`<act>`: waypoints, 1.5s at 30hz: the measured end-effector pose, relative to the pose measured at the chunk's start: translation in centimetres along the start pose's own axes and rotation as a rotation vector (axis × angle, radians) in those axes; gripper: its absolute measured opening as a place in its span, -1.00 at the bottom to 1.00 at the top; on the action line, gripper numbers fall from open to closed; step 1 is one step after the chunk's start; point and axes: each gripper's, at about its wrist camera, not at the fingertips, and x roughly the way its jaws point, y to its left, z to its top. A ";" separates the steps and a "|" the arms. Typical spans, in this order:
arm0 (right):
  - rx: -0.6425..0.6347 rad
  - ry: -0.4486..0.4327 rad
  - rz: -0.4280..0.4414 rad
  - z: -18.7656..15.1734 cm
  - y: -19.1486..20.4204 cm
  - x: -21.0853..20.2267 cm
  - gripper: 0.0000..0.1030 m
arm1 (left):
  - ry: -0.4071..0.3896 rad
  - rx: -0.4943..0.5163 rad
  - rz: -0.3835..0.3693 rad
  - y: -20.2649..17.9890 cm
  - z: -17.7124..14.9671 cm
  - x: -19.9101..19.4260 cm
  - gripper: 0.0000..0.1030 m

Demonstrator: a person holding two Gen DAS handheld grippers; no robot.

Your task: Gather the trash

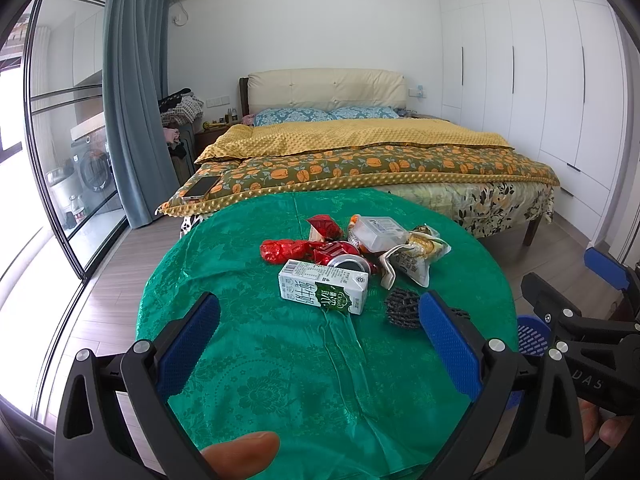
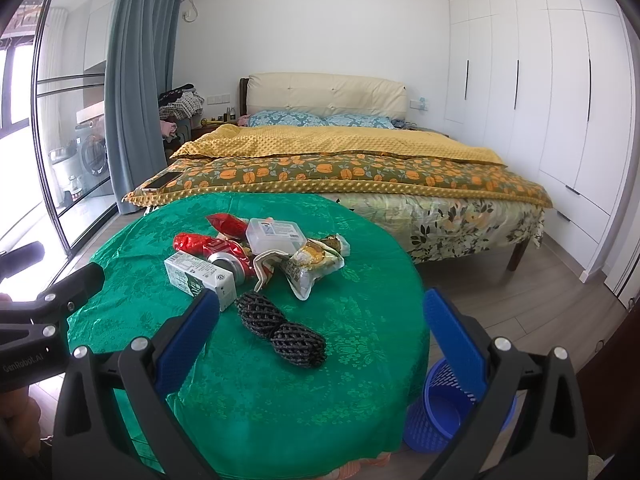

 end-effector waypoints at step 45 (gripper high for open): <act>0.002 -0.001 -0.001 -0.1 -0.4 -0.1 0.91 | 0.003 0.003 0.002 0.0 0.0 0.0 0.92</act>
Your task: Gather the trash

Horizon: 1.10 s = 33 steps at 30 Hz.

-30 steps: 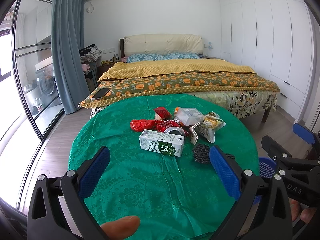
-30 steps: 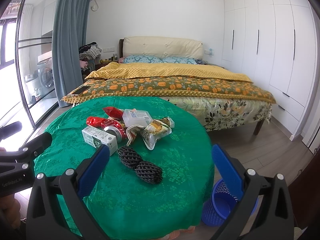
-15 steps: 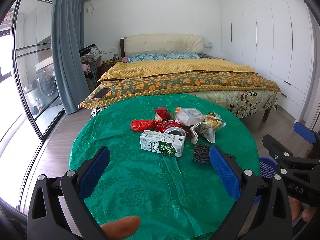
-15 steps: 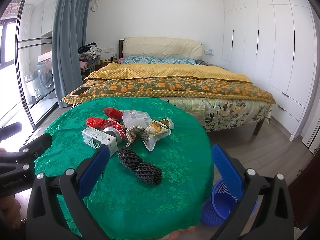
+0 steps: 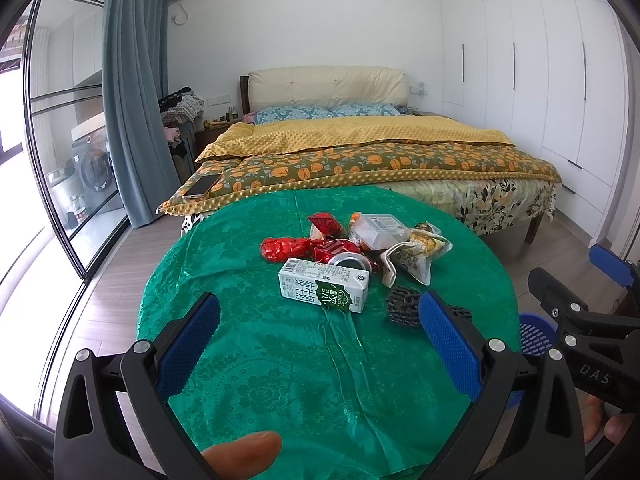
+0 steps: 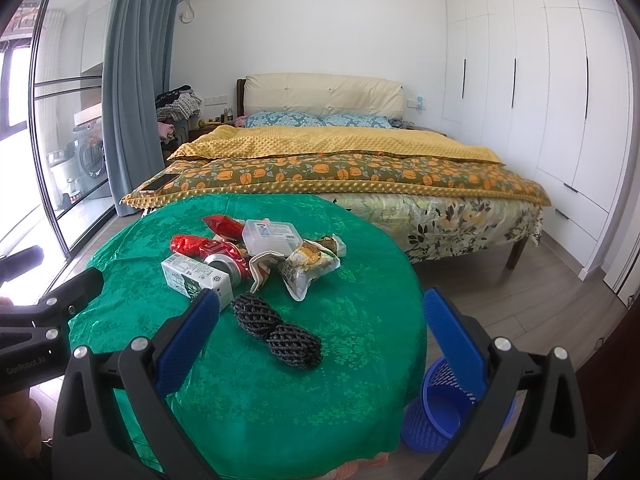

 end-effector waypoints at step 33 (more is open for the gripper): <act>0.005 0.001 -0.005 -0.2 -0.3 0.1 0.91 | 0.004 0.002 0.002 0.0 0.0 0.0 0.92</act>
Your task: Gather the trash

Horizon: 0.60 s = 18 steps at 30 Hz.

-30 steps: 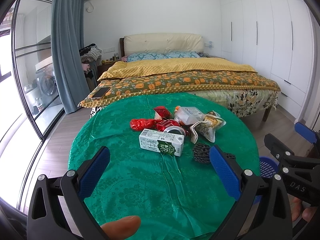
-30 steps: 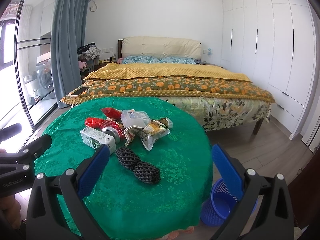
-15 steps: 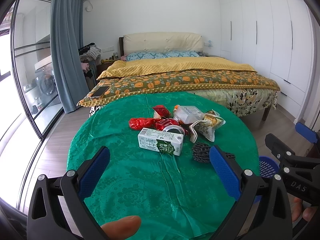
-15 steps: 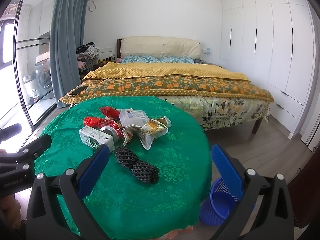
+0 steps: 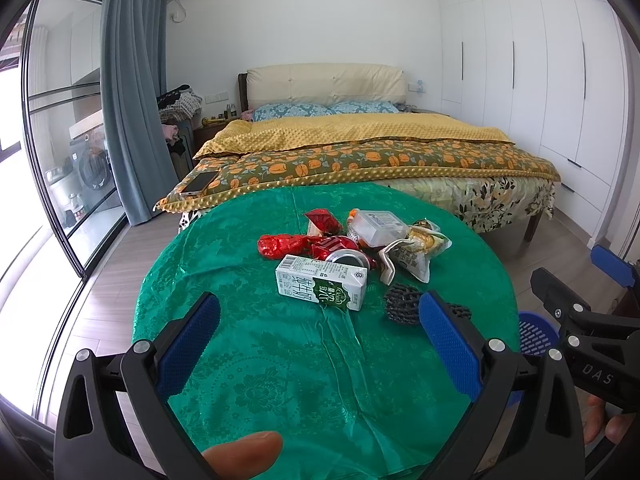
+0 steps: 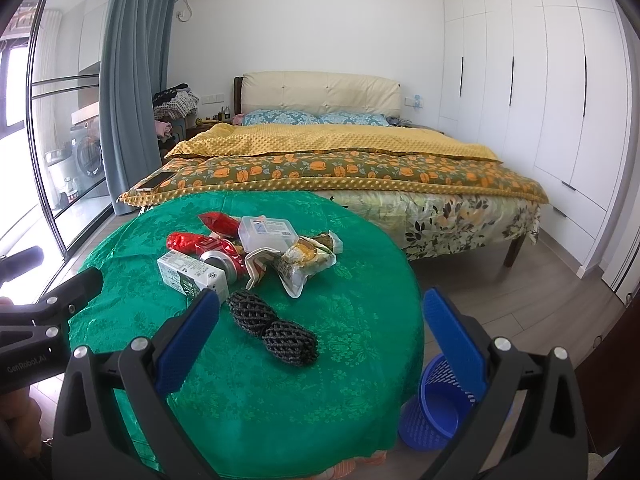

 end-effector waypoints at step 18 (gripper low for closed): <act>0.000 0.003 -0.001 -0.5 0.3 0.4 0.91 | 0.001 0.002 0.001 0.0 0.0 -0.1 0.92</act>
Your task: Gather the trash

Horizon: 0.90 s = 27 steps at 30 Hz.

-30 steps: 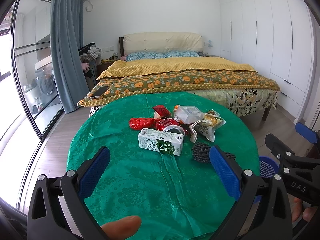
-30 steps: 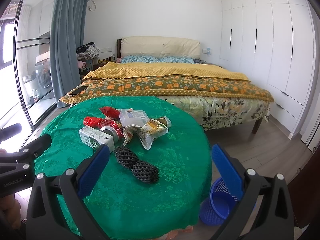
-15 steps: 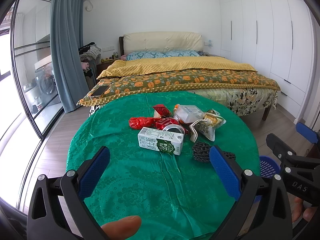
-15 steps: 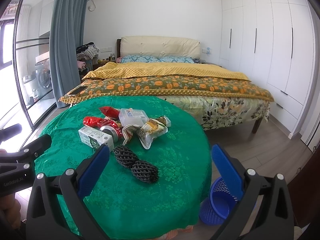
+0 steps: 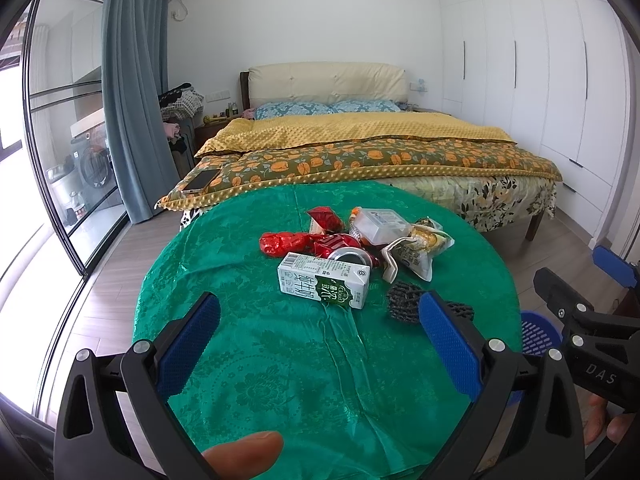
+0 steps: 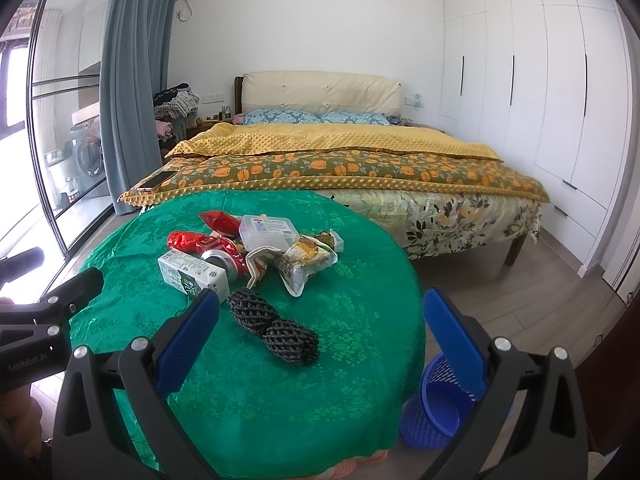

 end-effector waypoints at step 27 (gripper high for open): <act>-0.001 0.002 0.010 -0.1 0.5 -0.1 0.91 | 0.005 0.002 -0.002 0.1 -1.3 0.4 0.92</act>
